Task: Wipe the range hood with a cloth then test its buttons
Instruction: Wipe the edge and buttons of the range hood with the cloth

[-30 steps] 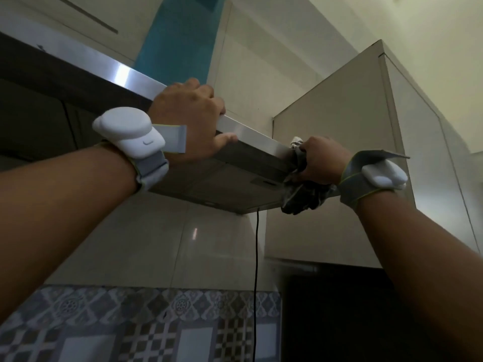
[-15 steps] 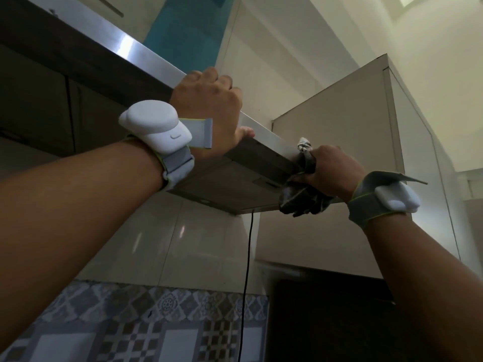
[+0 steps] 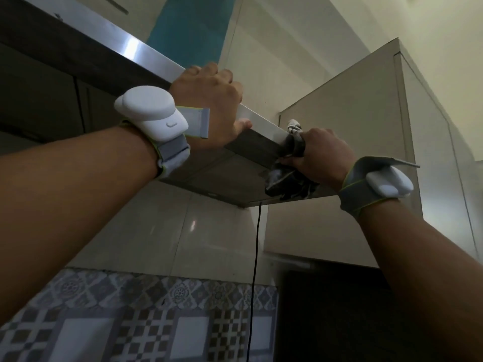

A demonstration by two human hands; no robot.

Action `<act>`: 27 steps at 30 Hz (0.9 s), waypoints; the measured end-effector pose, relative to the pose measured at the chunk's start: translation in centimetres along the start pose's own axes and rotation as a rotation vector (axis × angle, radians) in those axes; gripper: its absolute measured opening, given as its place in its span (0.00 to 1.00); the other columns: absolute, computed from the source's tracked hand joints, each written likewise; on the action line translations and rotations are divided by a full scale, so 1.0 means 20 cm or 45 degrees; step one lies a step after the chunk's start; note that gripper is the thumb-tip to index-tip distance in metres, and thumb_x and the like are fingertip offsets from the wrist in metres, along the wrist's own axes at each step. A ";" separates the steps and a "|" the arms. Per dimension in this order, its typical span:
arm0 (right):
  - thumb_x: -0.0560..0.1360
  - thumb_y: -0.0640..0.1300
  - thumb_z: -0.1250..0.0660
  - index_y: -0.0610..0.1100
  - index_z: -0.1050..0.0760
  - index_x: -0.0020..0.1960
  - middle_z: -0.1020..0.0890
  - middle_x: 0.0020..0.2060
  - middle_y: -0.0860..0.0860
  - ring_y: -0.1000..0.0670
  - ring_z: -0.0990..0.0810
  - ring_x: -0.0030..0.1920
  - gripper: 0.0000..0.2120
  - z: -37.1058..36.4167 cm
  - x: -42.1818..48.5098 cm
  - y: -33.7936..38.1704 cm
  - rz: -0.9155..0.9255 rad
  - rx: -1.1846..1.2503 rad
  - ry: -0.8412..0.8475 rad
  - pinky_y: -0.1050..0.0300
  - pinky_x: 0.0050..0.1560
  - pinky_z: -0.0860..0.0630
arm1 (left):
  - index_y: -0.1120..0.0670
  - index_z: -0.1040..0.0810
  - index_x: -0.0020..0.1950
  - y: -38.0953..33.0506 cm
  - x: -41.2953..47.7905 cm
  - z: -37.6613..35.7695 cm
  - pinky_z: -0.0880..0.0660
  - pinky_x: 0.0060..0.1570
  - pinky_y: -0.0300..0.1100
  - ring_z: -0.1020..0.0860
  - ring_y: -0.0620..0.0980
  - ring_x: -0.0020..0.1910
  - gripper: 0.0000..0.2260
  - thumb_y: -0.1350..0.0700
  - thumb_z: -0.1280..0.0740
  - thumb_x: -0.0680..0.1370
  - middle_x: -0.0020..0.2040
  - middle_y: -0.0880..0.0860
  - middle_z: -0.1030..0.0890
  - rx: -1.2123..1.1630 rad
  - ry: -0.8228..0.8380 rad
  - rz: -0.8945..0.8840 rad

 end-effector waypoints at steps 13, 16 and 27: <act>0.67 0.62 0.27 0.49 0.20 0.53 0.20 0.43 0.47 0.43 0.20 0.42 0.22 0.01 -0.01 0.02 -0.085 0.001 0.011 0.52 0.42 0.23 | 0.54 0.21 0.56 0.32 -0.08 0.22 0.30 0.51 0.52 0.27 0.60 0.55 0.22 0.38 0.35 0.74 0.53 0.57 0.22 0.053 0.061 0.025; 0.66 0.62 0.26 0.49 0.20 0.53 0.20 0.43 0.47 0.43 0.20 0.42 0.22 0.02 -0.01 0.05 -0.107 -0.001 0.012 0.51 0.43 0.22 | 0.55 0.22 0.56 0.30 -0.08 0.21 0.30 0.51 0.52 0.27 0.60 0.55 0.22 0.38 0.35 0.75 0.53 0.58 0.23 0.101 0.033 0.007; 0.69 0.62 0.28 0.47 0.22 0.52 0.27 0.39 0.49 0.44 0.23 0.39 0.21 0.10 0.02 0.30 0.023 -0.011 -0.128 0.55 0.38 0.27 | 0.56 0.24 0.57 0.32 -0.09 0.18 0.32 0.53 0.51 0.28 0.58 0.55 0.24 0.37 0.38 0.75 0.54 0.58 0.24 0.111 -0.038 -0.018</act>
Point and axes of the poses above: each hand's wrist, its own x-axis towards the middle knuckle, its own z-axis out of the back of the hand, y = z × x, the point moved 5 cm from there along x, towards the middle knuckle
